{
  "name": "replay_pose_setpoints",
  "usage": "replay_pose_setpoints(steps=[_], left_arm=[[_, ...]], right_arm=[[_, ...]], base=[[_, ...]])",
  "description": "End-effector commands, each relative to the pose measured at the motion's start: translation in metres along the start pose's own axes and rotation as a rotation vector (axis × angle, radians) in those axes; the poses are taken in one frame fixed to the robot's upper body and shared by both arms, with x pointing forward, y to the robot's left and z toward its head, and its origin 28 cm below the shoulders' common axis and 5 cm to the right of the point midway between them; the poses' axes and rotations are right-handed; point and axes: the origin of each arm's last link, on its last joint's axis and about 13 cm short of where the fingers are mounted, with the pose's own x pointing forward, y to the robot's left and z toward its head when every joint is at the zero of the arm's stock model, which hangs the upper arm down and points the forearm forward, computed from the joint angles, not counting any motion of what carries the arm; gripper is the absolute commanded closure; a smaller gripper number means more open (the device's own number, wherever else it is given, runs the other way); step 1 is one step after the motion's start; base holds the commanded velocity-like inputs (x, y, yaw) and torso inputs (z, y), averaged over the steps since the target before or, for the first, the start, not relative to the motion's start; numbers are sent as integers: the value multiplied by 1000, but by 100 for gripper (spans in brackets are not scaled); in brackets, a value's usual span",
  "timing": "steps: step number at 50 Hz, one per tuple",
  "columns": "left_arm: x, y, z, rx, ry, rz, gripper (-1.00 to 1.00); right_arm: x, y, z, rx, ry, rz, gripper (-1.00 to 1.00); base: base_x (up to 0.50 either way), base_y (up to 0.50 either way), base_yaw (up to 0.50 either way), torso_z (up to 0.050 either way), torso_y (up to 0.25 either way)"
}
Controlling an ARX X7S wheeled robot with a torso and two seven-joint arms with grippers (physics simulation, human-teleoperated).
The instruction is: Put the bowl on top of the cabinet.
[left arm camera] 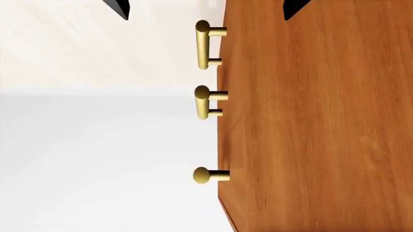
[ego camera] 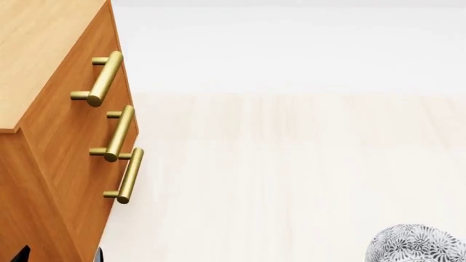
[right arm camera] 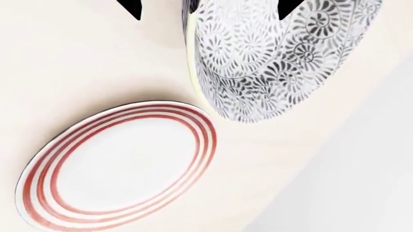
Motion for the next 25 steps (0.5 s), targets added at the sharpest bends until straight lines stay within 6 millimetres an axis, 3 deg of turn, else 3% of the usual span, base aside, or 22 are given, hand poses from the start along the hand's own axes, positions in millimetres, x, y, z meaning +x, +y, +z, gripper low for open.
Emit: replay_pose_setpoints(steps=[1,25], left_arm=[[0,0,0,0,0,0,-100],[-1,0,1,1,-4,1,-100]], right_arm=[[6,2,-4,-18,43,4,-100],[9,2,-6,-20,84,5,-100]], base=[[0,0,0,0,0],[0,0,0,0,0]])
